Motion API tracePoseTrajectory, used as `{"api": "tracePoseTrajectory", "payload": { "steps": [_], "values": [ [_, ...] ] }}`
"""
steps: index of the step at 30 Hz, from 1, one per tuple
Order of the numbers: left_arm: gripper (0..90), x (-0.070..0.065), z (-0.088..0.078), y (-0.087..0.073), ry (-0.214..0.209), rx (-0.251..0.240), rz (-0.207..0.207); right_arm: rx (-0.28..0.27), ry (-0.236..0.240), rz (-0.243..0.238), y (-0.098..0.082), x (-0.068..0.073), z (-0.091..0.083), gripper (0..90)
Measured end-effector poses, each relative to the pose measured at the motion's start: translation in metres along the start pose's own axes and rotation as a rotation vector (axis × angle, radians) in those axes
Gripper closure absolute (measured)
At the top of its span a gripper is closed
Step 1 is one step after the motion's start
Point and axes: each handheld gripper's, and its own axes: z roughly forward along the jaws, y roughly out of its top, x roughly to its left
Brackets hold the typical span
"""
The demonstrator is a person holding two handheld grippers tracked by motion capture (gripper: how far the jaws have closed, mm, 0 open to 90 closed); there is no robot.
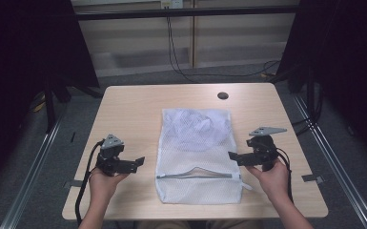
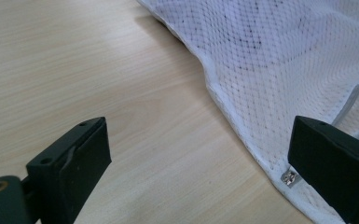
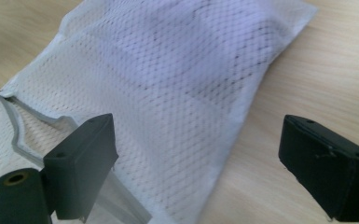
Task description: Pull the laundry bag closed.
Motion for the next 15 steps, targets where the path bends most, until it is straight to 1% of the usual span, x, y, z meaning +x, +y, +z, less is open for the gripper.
{"api": "tracePoseTrajectory", "payload": {
  "steps": [1,3,4,5,6,7,9,10,11,12,14,15],
  "values": [
    [5.3,0.0,0.0,0.0,-0.002,0.003,0.004,-0.005,0.003,-0.008,0.001,0.003,0.002,8.0],
    [5.2,0.0,0.0,-0.001,-0.015,0.007,0.02,0.006,0.021,-0.013,0.003,0.008,0.005,7.4],
    [5.2,0.0,-0.001,-0.001,-0.005,0.008,0.022,0.007,0.022,-0.019,0.004,0.01,0.006,6.2],
    [4.5,0.0,-0.001,-0.002,-0.006,0.007,0.024,0.005,0.023,-0.027,0.005,0.013,0.007,4.4],
    [4.2,0.001,-0.002,-0.002,-0.014,0.005,0.027,0.0,0.014,-0.04,0.006,0.015,0.009,2.6],
    [4.3,0.002,-0.002,-0.003,-0.012,0.005,0.037,0.002,0.004,-0.042,0.007,0.017,0.009,1.7],
    [3.8,0.002,-0.003,-0.004,-0.021,0.002,0.029,-0.002,-0.001,-0.06,0.008,0.019,0.01,1.9],
    [3.8,0.003,-0.003,-0.004,-0.023,0.002,0.031,0.0,-0.009,-0.061,0.008,0.021,0.01,1.9],
    [3.7,0.003,-0.003,-0.004,-0.016,0.0,0.038,-0.005,-0.001,-0.066,0.008,0.021,0.009,1.8],
    [3.7,0.003,-0.004,-0.004,-0.014,0.001,0.04,-0.002,0.008,-0.061,0.009,0.022,0.009,1.7],
    [3.7,0.004,-0.004,-0.004,-0.021,-0.001,0.035,-0.007,0.007,-0.061,0.01,0.023,0.008,1.8],
    [3.6,0.005,-0.004,-0.004,-0.025,-0.002,0.028,-0.008,0.008,-0.048,0.01,0.023,0.008,2.4]
  ]
}}
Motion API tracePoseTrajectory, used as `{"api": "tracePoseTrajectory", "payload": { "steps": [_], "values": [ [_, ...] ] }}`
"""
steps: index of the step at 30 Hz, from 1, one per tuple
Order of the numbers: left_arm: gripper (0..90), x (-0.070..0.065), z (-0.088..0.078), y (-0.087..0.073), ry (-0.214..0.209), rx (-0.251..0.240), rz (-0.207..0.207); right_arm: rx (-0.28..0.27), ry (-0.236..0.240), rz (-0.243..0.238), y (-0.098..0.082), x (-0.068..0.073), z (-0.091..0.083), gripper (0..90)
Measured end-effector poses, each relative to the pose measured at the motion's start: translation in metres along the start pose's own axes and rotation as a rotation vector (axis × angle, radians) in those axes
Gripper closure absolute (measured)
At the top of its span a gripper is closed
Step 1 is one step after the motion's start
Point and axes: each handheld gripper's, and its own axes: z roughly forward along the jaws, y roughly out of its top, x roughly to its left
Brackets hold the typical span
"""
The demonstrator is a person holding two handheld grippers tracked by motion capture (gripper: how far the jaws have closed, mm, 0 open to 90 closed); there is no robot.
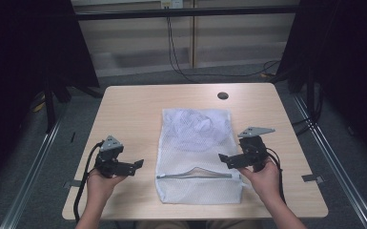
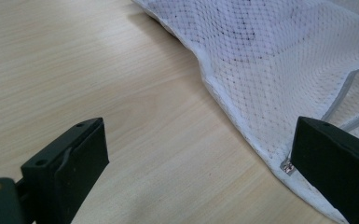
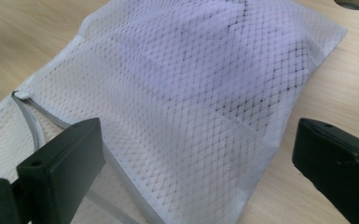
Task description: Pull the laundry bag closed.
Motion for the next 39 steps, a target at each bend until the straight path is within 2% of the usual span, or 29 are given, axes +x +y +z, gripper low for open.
{"api": "tracePoseTrajectory", "payload": {
  "steps": [2,6,8,13,14,20,24,25,29,30,33,34,39],
  "values": [
    [3.6,0.0,0.0,0.0,0.002,-0.001,0.0,0.015,0.02,0.006,0.001,0.001,0.001,4.9],
    [3.7,0.0,0.001,0.0,-0.003,0.016,0.01,0.025,0.029,0.003,0.002,0.006,0.004,4.0],
    [3.9,0.0,0.002,0.0,-0.009,0.016,0.002,0.028,0.034,0.012,0.003,0.009,0.005,4.4],
    [4.1,-0.001,0.004,0.0,-0.019,0.03,0.012,0.032,0.042,-0.004,0.004,0.015,0.01,5.0],
    [4.2,-0.002,0.004,-0.001,-0.016,0.025,0.001,0.031,0.041,-0.007,0.004,0.017,0.011,4.9],
    [4.3,-0.002,0.003,0.0,-0.016,0.028,0.008,0.033,0.067,-0.019,0.007,0.025,0.017,7.6],
    [4.3,-0.002,0.003,-0.001,-0.022,0.034,0.003,0.043,0.076,-0.024,0.009,0.03,0.022,6.4],
    [4.3,-0.001,0.002,-0.001,-0.019,0.037,0.013,0.05,0.08,-0.022,0.01,0.032,0.023,6.4],
    [4.2,-0.002,0.003,-0.001,-0.018,0.038,0.011,0.065,0.083,-0.027,0.011,0.038,0.028,5.9],
    [4.3,-0.001,0.003,-0.001,-0.014,0.049,0.024,0.067,0.086,-0.035,0.012,0.039,0.03,5.9],
    [4.3,-0.001,0.003,-0.001,-0.018,0.048,0.022,0.076,0.091,-0.029,0.013,0.043,0.034,5.8],
    [4.3,-0.002,0.003,-0.001,-0.024,0.035,0.01,0.077,0.097,-0.03,0.013,0.043,0.035,5.9],
    [4.6,0.0,0.001,-0.001,-0.024,0.04,0.017,0.08,0.11,-0.023,0.014,0.049,0.041,6.5]
  ]
}}
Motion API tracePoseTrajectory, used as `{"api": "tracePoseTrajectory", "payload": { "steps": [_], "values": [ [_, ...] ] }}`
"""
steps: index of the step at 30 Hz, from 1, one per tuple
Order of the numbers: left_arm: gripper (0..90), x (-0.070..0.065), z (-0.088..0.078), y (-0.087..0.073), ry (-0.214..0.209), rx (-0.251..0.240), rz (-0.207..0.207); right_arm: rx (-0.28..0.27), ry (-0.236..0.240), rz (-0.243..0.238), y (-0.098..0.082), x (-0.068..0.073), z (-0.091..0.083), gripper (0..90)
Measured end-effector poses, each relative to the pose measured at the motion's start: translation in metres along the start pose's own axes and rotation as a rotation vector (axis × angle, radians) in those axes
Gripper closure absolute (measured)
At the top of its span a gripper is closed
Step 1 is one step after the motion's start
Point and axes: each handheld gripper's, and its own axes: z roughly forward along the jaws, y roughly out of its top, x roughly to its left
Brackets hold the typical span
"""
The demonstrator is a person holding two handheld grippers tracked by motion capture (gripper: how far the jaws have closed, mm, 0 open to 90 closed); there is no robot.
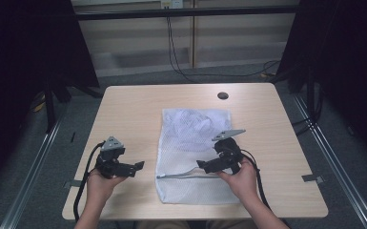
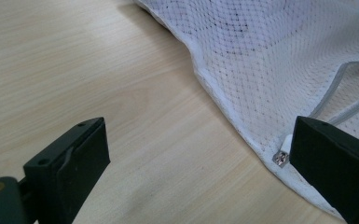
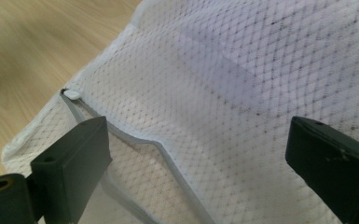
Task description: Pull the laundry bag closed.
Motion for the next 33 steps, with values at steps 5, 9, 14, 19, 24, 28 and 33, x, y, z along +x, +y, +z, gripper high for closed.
{"api": "tracePoseTrajectory", "payload": {
  "steps": [5,9,14,19,24,28,33],
  "values": [
    [5.0,0.0,0.001,-0.001,-0.007,-0.002,-0.001,0.002,0.02,0.007,0.002,0.004,0.004,8.4],
    [5.0,0.0,0.001,-0.001,-0.009,-0.002,-0.003,0.009,0.02,0.01,0.004,0.005,0.006,8.9],
    [5.1,-0.001,0.001,-0.001,-0.011,-0.007,-0.009,0.014,0.044,0.021,0.006,0.012,0.013,10.5],
    [5.2,-0.001,0.001,-0.001,-0.022,0.004,-0.001,0.021,0.061,0.012,0.009,0.018,0.02,12.1],
    [5.3,-0.002,0.001,-0.001,-0.022,0.005,0.001,0.048,0.066,0.01,0.01,0.025,0.028,12.4],
    [5.6,-0.002,0.0,-0.001,-0.022,0.001,-0.003,0.062,0.072,0.006,0.01,0.027,0.033,12.8],
    [5.6,-0.003,0.0,-0.001,-0.025,-0.008,-0.004,0.064,0.092,0.004,0.01,0.032,0.04,15.2]
  ]
}}
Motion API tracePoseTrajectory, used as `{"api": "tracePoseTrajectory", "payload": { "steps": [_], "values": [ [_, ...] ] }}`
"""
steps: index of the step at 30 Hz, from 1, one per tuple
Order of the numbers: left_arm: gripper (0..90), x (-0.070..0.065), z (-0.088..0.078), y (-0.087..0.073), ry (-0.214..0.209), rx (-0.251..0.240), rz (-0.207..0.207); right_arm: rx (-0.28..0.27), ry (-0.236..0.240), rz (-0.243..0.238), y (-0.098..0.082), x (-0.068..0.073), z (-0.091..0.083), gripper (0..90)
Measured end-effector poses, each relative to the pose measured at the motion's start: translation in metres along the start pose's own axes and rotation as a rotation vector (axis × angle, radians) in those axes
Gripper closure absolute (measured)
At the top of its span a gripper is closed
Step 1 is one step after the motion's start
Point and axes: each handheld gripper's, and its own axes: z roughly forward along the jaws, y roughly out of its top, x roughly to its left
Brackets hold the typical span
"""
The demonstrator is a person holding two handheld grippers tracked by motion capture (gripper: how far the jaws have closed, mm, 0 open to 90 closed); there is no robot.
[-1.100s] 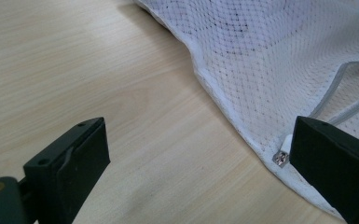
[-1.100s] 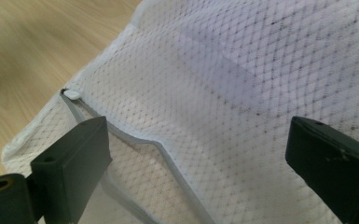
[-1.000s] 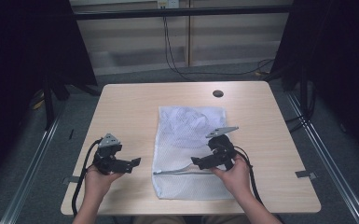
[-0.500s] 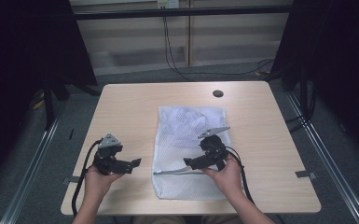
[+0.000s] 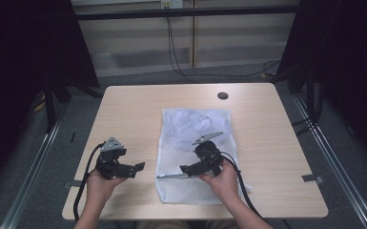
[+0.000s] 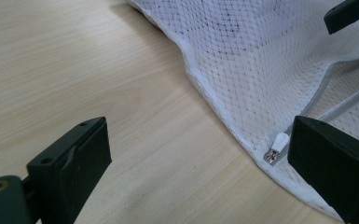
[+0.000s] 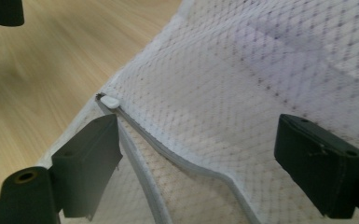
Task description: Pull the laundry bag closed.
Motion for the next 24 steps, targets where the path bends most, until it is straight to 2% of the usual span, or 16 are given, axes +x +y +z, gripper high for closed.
{"api": "tracePoseTrajectory", "payload": {
  "steps": [4,7,16,24],
  "values": [
    [5.6,0.0,0.001,0.0,0.0,0.007,0.005,0.002,0.02,0.023,0.001,0.002,0.003,17.1],
    [5.7,-0.001,0.001,0.0,0.0,0.014,0.014,-0.005,0.041,0.021,0.001,0.004,0.005,19.6],
    [5.8,-0.001,0.0,0.0,0.003,0.013,0.014,0.004,0.051,0.042,0.003,0.008,0.011,19.0],
    [5.8,-0.001,-0.001,0.0,0.005,0.017,0.018,0.01,0.062,0.039,0.005,0.011,0.017,19.3]
  ]
}}
